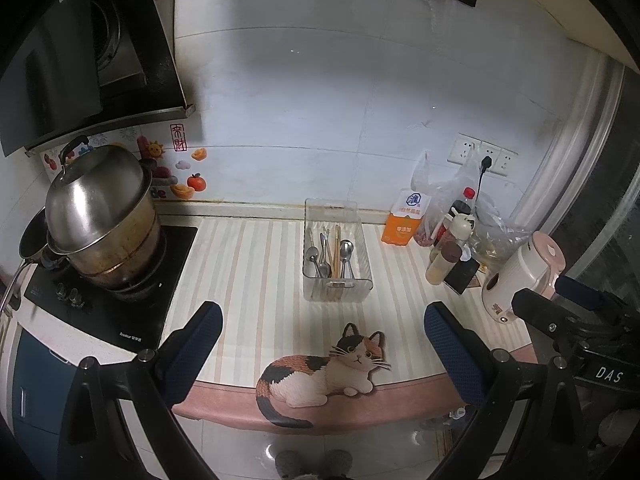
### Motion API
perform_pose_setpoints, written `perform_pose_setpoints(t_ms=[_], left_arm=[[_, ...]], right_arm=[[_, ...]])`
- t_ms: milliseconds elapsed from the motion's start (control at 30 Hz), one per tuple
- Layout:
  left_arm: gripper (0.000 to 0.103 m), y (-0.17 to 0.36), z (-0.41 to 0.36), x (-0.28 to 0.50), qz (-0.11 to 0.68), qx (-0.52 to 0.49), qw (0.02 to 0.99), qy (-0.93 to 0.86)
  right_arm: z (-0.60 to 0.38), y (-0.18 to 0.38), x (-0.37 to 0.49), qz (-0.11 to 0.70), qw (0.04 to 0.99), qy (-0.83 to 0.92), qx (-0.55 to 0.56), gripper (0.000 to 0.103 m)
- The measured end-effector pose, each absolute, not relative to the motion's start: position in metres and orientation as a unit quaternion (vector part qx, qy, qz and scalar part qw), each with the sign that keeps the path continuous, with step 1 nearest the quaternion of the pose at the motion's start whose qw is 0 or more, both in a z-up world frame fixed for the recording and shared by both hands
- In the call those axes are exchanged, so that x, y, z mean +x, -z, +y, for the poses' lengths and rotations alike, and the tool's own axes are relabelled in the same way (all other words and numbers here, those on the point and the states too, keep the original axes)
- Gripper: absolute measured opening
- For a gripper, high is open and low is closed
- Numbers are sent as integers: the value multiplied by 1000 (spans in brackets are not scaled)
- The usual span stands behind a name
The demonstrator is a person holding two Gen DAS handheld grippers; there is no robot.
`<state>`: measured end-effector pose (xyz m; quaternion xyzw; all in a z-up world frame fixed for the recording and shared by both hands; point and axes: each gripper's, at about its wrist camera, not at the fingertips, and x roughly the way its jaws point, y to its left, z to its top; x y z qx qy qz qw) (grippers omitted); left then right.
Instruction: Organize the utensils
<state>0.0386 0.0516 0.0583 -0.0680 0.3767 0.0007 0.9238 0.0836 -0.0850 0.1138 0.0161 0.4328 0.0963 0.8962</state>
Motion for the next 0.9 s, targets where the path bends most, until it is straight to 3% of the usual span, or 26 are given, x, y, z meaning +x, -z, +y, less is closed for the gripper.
perform_pose_setpoints(t_ms=[900], left_arm=[[103,-59,50,38,375,-68,925,7]], right_arm=[[-89,-115,76,433,897,-87,22,103]])
